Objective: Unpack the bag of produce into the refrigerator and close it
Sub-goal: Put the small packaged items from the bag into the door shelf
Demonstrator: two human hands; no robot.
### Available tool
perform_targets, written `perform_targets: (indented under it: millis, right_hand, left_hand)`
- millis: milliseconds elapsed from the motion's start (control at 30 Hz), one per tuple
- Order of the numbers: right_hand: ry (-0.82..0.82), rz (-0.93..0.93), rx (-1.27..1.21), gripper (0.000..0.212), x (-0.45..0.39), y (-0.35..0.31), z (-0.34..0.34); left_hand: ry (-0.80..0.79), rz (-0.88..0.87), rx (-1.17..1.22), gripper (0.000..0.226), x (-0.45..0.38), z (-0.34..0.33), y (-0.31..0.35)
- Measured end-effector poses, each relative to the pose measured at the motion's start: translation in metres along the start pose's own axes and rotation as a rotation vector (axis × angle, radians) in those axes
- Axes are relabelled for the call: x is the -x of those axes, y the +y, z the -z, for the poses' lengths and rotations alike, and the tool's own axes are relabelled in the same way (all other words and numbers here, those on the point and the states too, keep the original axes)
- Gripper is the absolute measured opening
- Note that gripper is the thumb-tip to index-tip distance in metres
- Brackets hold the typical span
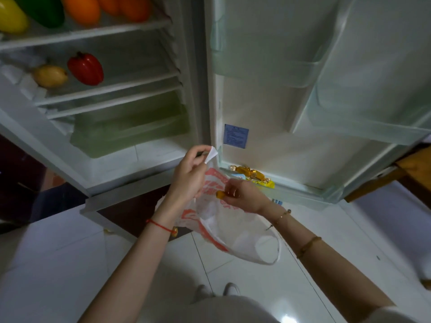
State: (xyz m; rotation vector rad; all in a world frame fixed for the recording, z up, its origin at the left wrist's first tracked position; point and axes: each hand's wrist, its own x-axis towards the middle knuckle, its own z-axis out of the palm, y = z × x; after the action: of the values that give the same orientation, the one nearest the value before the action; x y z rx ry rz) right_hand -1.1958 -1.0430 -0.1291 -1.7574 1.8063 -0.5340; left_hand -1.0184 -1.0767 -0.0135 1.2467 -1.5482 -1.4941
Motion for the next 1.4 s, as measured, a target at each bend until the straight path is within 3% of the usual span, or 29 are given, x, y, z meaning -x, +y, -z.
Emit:
perform_targets:
  millis: [167, 333, 633, 833, 1033, 1400]
  right_hand:
    - [0.249, 0.000, -0.061, 0.020, 0.005, 0.006, 0.047]
    - [0.426, -0.098, 0.061, 0.026, -0.014, 0.027, 0.060]
    - [0.146, -0.230, 0.270, 0.024, -0.048, 0.054, 0.029]
    - [0.148, -0.223, 0.302, 0.033, -0.057, 0.056, 0.022]
    - [0.315, 0.001, 0.165, 0.018, -0.063, 0.018, 0.019]
    - [0.258, 0.284, -0.023, 0.015, -0.074, -0.090, -0.055]
  left_hand:
    - [0.069, -0.015, -0.043, 0.034, -0.013, -0.013, -0.013]
    - [0.109, 0.005, -0.024, 0.029, -0.022, -0.024, -0.016]
    - [0.197, 0.043, 0.038, 0.021, -0.020, -0.028, -0.023]
    - [0.291, 0.069, 0.018, 0.020, -0.024, -0.022, -0.044]
    - [0.450, 0.051, 0.016, 0.014, -0.016, 0.000, -0.059]
    - [0.823, 0.086, -0.229, 0.009, 0.027, 0.123, -0.106]
